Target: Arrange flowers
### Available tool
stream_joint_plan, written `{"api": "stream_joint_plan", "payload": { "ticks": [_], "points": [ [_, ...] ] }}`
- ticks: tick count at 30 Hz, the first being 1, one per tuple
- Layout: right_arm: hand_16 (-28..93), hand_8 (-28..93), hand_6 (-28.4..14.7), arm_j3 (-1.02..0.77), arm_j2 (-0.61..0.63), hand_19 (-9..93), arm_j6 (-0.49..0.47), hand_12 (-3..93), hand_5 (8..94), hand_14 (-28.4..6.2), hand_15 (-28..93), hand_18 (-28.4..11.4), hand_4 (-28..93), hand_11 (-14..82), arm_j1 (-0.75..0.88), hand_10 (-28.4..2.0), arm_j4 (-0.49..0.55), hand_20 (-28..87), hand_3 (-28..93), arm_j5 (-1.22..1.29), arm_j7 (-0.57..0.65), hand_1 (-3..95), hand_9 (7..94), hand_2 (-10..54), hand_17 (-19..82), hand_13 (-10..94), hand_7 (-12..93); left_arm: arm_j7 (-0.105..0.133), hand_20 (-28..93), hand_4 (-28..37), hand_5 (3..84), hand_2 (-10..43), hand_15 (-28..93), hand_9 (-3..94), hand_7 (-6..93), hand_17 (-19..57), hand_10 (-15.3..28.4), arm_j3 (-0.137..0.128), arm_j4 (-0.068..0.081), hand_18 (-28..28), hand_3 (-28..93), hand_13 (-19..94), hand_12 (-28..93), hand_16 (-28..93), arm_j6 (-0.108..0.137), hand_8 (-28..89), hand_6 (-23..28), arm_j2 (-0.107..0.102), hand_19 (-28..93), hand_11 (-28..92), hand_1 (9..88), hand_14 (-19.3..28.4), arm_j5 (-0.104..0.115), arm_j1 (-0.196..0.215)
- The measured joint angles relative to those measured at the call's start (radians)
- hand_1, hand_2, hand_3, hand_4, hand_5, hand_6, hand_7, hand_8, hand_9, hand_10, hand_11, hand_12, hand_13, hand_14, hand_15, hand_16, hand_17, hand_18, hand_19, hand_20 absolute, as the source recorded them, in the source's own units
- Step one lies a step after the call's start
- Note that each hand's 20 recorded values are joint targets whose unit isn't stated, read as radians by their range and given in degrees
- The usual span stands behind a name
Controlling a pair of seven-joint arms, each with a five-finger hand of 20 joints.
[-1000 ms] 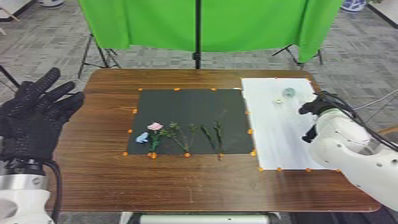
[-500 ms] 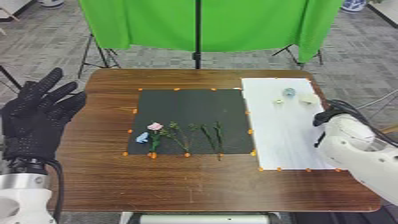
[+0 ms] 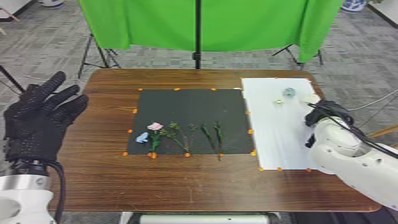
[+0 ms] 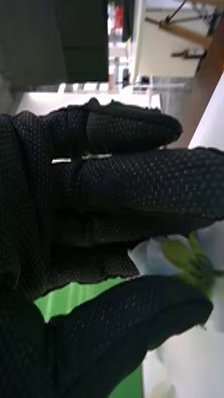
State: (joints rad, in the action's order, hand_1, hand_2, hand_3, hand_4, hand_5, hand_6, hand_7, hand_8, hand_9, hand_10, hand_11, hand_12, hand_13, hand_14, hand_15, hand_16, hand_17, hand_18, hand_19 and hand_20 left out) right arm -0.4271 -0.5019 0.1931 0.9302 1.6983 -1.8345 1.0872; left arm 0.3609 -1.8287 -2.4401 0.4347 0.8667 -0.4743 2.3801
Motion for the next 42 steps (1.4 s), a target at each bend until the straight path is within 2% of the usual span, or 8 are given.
{"api": "stream_joint_plan", "payload": {
  "ticks": [5, 13, 18, 21, 24, 31, 37, 42],
  "points": [
    [19, 1, 3.4, 0.018, -0.004, 93, 0.025, 22.3, 82.8, -3.8, 44, -17.5, -28, 12.6, -0.001, -6.5, -0.002, 11, 68, -0.035, -0.004, 52.0, 90.8, -9.5, 46, 88, 18, -0.002, -2, -28.3, 34.6, 12.1, 60, 28.8, 13.3, -6.6, 20.5, 0.000, 0.002, 25.9, 75, 24, 9, -13, -0.001, -9, 10.2, 0.003, 73, 29, 20.6, 28.4, 0.000, 0.000],
    [21, 2, 2.3, 0.062, 0.001, 93, 0.107, 23.6, 84.8, -3.8, 45, -18.2, -28, 13.4, -0.002, -7.0, 0.032, 17, 71, -0.156, 0.006, 52.3, 93.1, -9.5, 47, 90, 18, -0.008, -1, -28.3, 34.5, 12.0, 60, 28.7, 13.2, -6.6, 20.4, -0.009, 0.004, 25.9, 75, 24, 9, -13, -0.001, -9, 10.1, 0.013, 73, 29, 20.5, 28.4, 0.001, 0.008],
    [21, 3, 1.6, 0.255, -0.005, 93, 0.089, 23.4, 85.6, -3.9, 45, -18.7, -28, 15.2, -0.126, -7.5, 0.107, 20, 71, -0.298, 0.027, 53.1, 93.6, -9.5, 48, 91, 17, -0.009, -1, -28.3, 34.4, 11.8, 60, 28.6, 13.1, -6.5, 20.4, -0.027, 0.003, 26.1, 75, 24, 9, -13, 0.000, -9, 10.1, 0.019, 73, 29, 20.0, 28.4, 0.001, 0.021],
    [21, 3, 1.5, 0.309, -0.031, 93, 0.089, 23.4, 85.8, -4.0, 46, -18.7, -28, 15.8, -0.195, -7.6, 0.161, 21, 70, -0.337, 0.020, 53.4, 93.6, -9.5, 48, 91, 16, -0.008, -1, -28.3, 34.4, 11.8, 60, 28.6, 13.1, -6.5, 20.4, -0.032, 0.002, 26.2, 75, 24, 10, -13, 0.001, -9, 10.0, 0.021, 73, 29, 19.9, 28.4, 0.000, 0.026],
    [21, 4, 1.3, 0.321, -0.081, 93, 0.090, 23.4, 85.9, -4.0, 46, -18.8, -28, 16.0, -0.256, -7.6, 0.190, 21, 70, -0.335, -0.007, 53.5, 93.7, -9.5, 48, 91, 16, -0.006, -1, -28.3, 34.3, 11.8, 60, 28.5, 13.1, -6.6, 20.3, -0.036, 0.000, 26.4, 75, 24, 10, -13, 0.002, -9, 10.0, 0.022, 73, 29, 19.8, 28.4, 0.000, 0.032],
    [22, 4, 1.5, 0.390, -0.238, 93, 0.095, 23.5, 86.1, -3.7, 47, -18.7, -28, 18.2, -0.416, -7.6, 0.176, 23, 71, -0.305, -0.088, 53.4, 93.7, -9.5, 47, 91, 16, 0.004, -1, -28.3, 34.2, 11.6, 60, 28.6, 13.2, -6.4, 20.4, -0.054, -0.008, 26.6, 75, 24, 10, -13, 0.004, -9, 9.9, 0.022, 73, 29, 19.3, 28.4, 0.000, 0.048],
    [22, 4, 1.9, 0.408, -0.394, 93, 0.082, 22.6, 86.1, -3.6, 48, -18.5, -28, 20.1, -0.469, -7.5, 0.095, 24, 71, -0.277, -0.205, 53.0, 93.7, -9.5, 47, 91, 16, 0.012, -1, -28.3, 34.2, 11.6, 59, 28.6, 13.1, -6.2, 20.4, -0.069, -0.014, 26.9, 75, 24, 10, -13, 0.011, -9, 9.9, 0.021, 74, 29, 19.0, 28.4, -0.002, 0.059],
    [22, 4, 2.1, 0.406, -0.527, 93, 0.061, 22.3, 86.0, -3.4, 48, -18.4, -28, 20.8, -0.461, -7.1, 0.021, 24, 71, -0.239, -0.238, 52.8, 93.7, -9.5, 46, 91, 16, 0.006, -1, -28.3, 34.1, 11.6, 59, 28.6, 13.2, -6.2, 20.4, -0.068, -0.010, 27.0, 75, 24, 10, -13, 0.011, -9, 9.8, 0.007, 74, 29, 19.0, 28.4, -0.004, 0.037]
  ]
}}
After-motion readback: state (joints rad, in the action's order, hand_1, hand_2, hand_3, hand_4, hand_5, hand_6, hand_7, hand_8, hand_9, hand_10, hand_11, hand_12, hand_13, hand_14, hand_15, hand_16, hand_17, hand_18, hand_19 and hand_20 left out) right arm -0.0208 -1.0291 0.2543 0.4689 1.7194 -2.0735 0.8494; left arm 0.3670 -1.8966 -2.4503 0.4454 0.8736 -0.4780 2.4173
